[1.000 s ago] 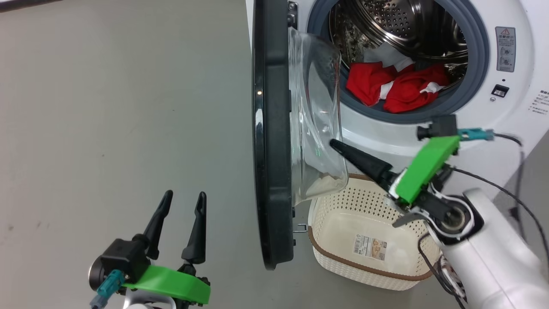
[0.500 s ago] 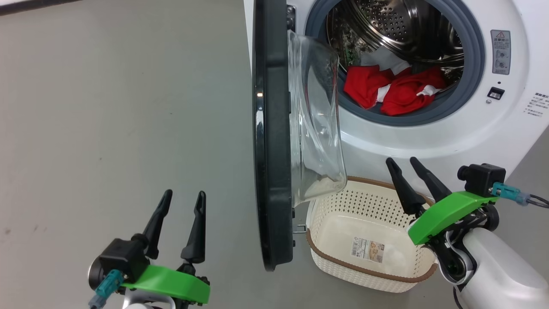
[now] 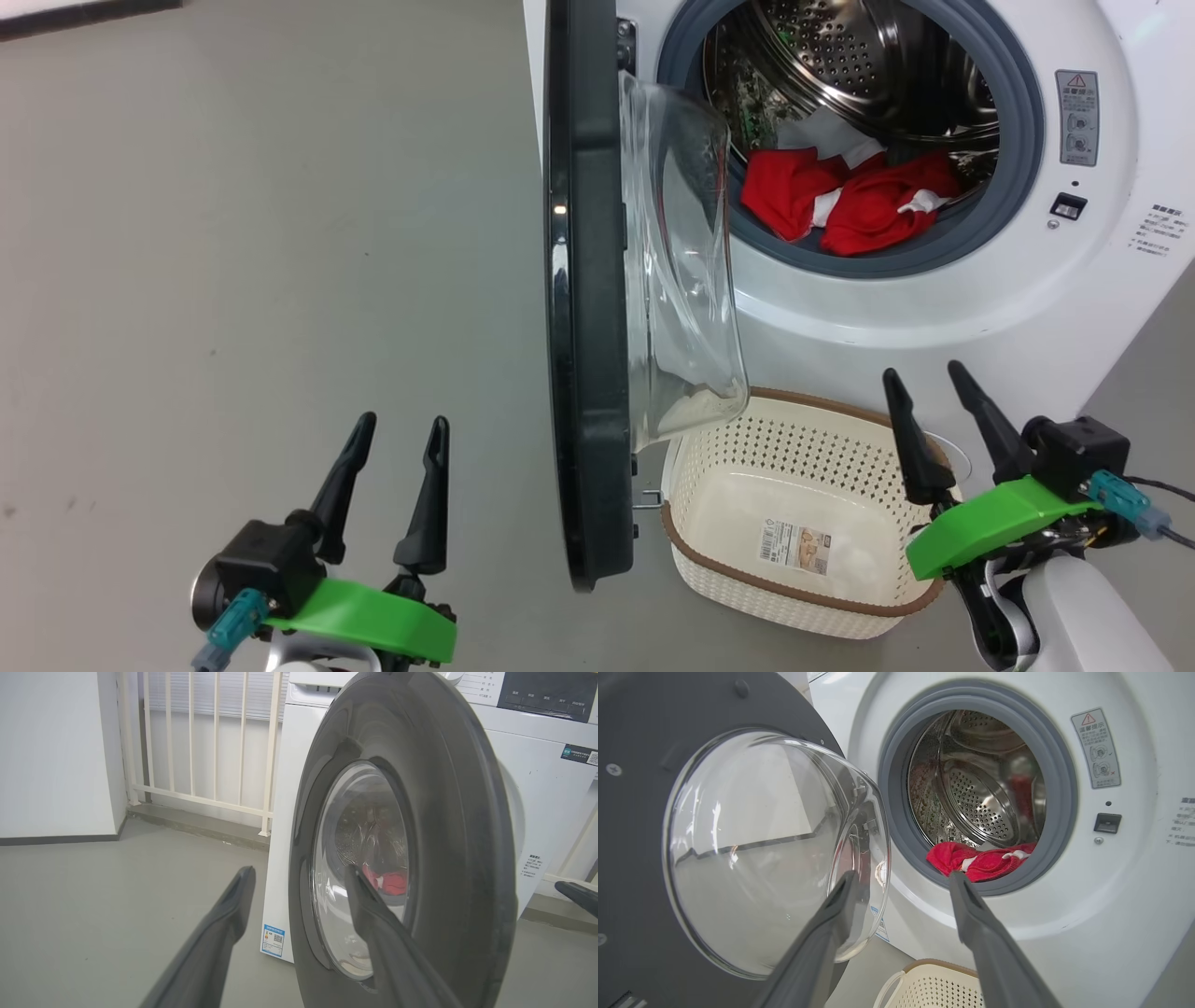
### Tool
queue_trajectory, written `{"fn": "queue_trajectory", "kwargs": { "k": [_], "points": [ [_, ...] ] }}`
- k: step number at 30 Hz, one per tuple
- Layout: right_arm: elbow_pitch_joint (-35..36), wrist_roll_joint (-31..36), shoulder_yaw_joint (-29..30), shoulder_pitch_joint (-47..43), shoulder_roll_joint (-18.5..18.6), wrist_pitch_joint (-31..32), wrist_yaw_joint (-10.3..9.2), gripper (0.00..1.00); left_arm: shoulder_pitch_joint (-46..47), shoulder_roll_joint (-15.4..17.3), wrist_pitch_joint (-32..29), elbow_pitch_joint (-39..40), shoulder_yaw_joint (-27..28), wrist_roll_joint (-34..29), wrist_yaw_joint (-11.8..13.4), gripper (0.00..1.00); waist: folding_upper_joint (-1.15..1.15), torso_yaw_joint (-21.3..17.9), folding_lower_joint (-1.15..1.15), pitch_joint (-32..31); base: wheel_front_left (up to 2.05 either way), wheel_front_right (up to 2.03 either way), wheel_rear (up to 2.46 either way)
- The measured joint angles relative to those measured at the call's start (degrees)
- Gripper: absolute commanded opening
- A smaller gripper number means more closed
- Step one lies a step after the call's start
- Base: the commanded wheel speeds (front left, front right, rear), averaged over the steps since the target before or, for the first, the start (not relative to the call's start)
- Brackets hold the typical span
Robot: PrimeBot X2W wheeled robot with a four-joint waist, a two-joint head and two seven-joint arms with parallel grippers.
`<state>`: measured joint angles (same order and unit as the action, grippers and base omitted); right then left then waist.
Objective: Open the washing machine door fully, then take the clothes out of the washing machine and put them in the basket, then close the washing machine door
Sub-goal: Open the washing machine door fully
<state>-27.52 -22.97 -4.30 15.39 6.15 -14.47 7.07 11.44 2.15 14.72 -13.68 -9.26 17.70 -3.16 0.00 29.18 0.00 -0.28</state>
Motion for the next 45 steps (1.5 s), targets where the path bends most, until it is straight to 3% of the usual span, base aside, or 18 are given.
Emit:
{"fn": "queue_trajectory", "kwargs": {
  "k": [9, 44, 45],
  "points": [
    [5.6, 5.9, 3.8, -4.7, -2.9, 0.0, 0.04, 1.0, -1.0, 0.1, 0.0, 0.0, 0.0, -0.2, -0.4, 1.0, 0.0, -0.1, 0.0, -0.4, 0.0, 0.0, 0.0],
    [5.7, 4.4, 2.5, -6.7, -3.3, 0.0, 0.04, 1.0, -1.1, 0.1, 0.0, -1.4, 0.8, -1.7, -0.5, 1.0, 0.0, -0.8, 0.0, -1.6, 0.0, 0.0, 0.0],
    [5.7, 4.4, 2.2, -6.7, -3.3, 0.0, 0.04, 1.0, -1.1, 0.1, 0.0, -1.5, 0.8, -1.5, -0.5, 0.49, 0.0, -0.7, 0.0, -1.5, 0.0, 0.0, 0.0]
  ]
}}
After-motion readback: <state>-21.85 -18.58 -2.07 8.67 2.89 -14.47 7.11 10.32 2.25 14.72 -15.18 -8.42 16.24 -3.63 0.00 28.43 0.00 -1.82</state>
